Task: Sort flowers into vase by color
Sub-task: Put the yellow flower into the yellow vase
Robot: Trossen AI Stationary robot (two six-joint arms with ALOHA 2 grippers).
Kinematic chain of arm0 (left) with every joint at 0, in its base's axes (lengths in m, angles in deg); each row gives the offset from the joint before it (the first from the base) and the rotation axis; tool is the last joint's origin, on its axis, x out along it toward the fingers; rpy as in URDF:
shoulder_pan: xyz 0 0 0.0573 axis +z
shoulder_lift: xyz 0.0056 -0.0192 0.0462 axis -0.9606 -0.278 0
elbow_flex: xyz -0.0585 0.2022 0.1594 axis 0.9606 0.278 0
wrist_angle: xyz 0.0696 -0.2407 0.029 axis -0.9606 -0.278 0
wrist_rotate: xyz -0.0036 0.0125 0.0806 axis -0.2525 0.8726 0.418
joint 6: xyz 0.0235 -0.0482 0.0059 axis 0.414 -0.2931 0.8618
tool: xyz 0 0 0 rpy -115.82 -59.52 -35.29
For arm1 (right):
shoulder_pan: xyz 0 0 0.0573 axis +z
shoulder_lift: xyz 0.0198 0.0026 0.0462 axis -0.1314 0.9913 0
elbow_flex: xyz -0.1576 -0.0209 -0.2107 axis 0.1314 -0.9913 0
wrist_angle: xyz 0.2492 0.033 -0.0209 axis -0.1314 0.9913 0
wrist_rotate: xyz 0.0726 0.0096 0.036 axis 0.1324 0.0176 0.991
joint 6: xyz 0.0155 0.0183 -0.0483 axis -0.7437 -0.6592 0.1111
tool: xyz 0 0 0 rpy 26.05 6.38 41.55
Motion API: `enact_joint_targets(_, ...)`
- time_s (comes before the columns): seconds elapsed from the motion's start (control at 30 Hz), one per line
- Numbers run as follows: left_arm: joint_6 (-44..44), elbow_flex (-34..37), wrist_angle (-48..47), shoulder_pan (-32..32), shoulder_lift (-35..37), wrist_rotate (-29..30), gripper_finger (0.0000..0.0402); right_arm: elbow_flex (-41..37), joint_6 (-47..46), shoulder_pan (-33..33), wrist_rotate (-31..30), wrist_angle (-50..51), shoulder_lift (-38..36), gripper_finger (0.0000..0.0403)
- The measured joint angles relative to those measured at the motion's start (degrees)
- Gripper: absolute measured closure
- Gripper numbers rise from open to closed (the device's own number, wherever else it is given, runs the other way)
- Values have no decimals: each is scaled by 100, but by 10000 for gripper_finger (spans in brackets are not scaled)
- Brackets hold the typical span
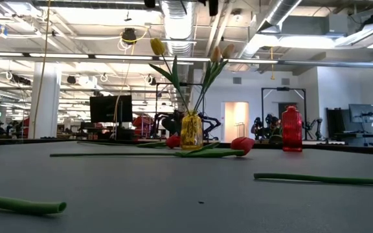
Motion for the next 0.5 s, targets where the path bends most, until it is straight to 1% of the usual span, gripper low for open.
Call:
enact_joint_targets(0.27,-45,0,-5,0,0,77,401,-4,-38,-31,-161,-38,264,262)
enact_joint_targets(0.5,-44,0,-232,0,0,77,401,-2,-39,-25,-159,35,238,322)
